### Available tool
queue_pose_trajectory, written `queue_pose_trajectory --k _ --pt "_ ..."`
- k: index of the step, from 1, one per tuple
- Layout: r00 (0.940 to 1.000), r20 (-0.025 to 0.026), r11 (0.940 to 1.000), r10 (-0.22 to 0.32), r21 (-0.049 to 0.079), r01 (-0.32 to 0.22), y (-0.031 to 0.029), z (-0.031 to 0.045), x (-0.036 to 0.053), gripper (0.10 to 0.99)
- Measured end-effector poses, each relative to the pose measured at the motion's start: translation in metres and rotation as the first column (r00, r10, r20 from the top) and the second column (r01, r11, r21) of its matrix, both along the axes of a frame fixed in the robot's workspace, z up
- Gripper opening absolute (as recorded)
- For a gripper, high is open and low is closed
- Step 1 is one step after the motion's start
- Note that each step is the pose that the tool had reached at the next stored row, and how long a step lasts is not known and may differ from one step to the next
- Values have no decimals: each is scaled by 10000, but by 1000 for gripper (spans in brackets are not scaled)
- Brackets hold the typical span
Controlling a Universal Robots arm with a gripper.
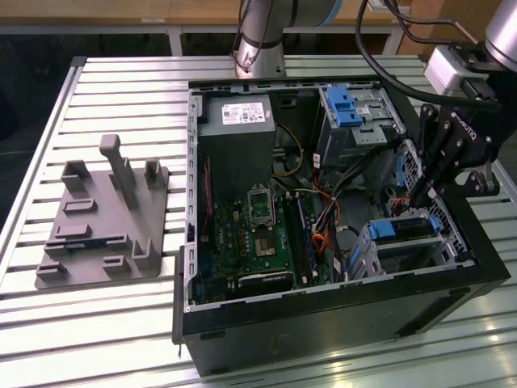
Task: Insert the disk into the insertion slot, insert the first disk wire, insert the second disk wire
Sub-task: 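Insert the first disk wire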
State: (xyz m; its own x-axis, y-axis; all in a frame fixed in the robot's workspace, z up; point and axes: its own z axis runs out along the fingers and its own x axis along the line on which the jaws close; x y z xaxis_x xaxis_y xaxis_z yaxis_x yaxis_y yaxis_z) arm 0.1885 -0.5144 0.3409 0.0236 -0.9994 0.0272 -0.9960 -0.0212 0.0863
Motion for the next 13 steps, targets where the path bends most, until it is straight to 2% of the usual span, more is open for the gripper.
queue_pose_trajectory --k 13 --pt "10000 0 10000 -1 2 1 -81 -6 -9 173"
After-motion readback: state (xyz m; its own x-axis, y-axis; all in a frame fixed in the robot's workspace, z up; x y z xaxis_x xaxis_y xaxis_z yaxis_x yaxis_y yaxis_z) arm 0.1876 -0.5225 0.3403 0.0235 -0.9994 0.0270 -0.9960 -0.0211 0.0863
